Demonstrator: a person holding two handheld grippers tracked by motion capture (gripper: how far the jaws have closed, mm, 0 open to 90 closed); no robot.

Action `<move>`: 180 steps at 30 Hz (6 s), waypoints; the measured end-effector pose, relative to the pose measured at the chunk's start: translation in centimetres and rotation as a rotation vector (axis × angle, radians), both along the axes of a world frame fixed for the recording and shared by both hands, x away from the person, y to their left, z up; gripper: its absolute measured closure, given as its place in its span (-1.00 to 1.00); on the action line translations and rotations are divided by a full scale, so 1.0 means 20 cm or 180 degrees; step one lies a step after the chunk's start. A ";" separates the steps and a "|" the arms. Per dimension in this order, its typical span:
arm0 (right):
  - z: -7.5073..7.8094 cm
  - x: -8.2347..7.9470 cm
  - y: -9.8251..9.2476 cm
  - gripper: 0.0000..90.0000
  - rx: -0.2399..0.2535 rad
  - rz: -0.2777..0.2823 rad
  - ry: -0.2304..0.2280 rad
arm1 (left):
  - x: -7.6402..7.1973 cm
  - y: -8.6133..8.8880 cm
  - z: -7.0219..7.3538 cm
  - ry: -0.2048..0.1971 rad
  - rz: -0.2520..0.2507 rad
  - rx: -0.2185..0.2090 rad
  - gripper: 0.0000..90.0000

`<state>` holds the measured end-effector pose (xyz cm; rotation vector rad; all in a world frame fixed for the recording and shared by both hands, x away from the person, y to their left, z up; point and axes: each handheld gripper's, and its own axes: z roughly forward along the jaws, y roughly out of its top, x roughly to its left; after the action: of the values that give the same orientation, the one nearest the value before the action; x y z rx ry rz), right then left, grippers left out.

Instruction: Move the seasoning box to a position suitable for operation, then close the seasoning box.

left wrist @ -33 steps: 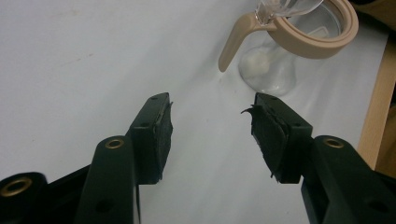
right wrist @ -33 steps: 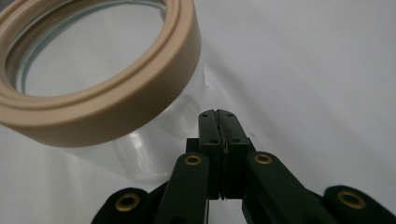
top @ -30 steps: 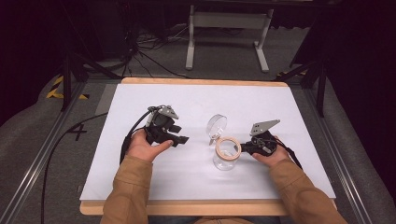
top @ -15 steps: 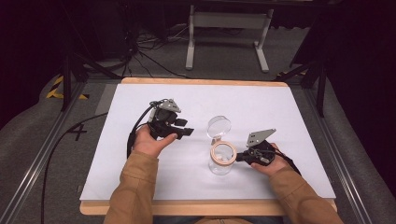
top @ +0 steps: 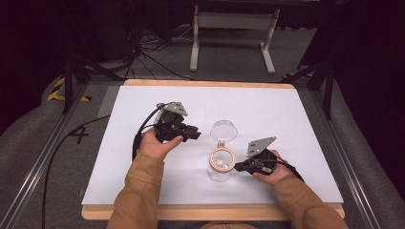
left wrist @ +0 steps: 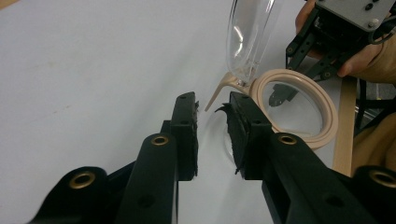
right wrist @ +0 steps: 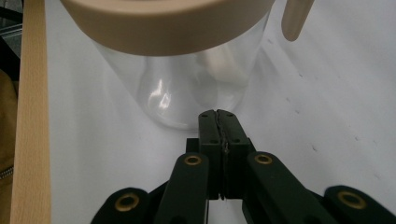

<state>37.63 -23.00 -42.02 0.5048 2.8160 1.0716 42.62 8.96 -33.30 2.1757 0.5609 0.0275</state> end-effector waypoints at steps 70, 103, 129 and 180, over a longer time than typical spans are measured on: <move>0.35 -0.08 0.07 0.99 0.1075 -0.0156 -0.0156 | -0.01 -0.13 -0.13 -0.0034 0.0042 -0.0671 0.87; 0.33 -0.14 0.11 0.99 0.0435 0.0048 0.0234 | 0.00 -0.02 -0.09 0.0025 0.0032 -0.0450 0.63; 0.36 -0.15 0.09 0.99 0.0396 0.0111 0.0337 | 0.00 -0.02 -0.10 0.0058 0.0032 -0.0461 0.60; 0.12 0.33 -0.53 0.17 0.0376 -0.1558 -0.0091 | 0.05 0.22 -0.29 0.0050 0.0909 -0.0027 0.24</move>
<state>44.33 -33.63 -39.67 1.1052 2.4135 1.1185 43.65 13.44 -39.02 2.0731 0.8748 0.1616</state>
